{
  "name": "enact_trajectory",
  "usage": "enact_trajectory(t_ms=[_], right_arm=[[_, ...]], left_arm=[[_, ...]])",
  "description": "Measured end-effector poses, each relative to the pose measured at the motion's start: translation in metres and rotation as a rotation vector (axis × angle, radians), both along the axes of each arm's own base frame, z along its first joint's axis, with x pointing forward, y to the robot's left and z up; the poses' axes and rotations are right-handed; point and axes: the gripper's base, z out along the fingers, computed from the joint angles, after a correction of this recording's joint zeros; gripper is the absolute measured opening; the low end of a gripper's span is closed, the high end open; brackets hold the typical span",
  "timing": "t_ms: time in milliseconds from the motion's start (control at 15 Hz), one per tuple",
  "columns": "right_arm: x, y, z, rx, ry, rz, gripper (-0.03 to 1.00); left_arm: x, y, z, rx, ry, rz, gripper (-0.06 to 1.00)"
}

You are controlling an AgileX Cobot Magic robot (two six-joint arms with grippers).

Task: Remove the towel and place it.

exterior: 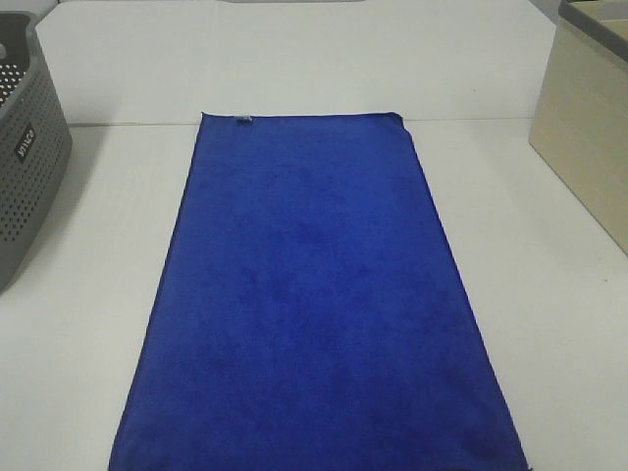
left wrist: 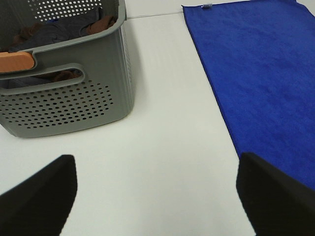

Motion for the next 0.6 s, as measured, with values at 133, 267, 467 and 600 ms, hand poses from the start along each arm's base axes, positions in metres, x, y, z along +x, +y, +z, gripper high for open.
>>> enact_trajectory(t_ms=[133,267,467,600], right_arm=[[0.0,0.0,0.0,0.0,0.0,0.0,0.86],[0.0,0.0,0.0,0.0,0.0,0.0,0.86],[0.0,0.0,0.0,0.0,0.0,0.0,0.86],[0.0,0.0,0.0,0.0,0.0,0.0,0.86]], left_arm=[[0.0,0.0,0.0,0.0,0.0,0.0,0.83],[0.0,0.0,0.0,0.0,0.0,0.0,0.83],[0.0,0.0,0.0,0.0,0.0,0.0,0.83],[0.0,0.0,0.0,0.0,0.0,0.0,0.83]])
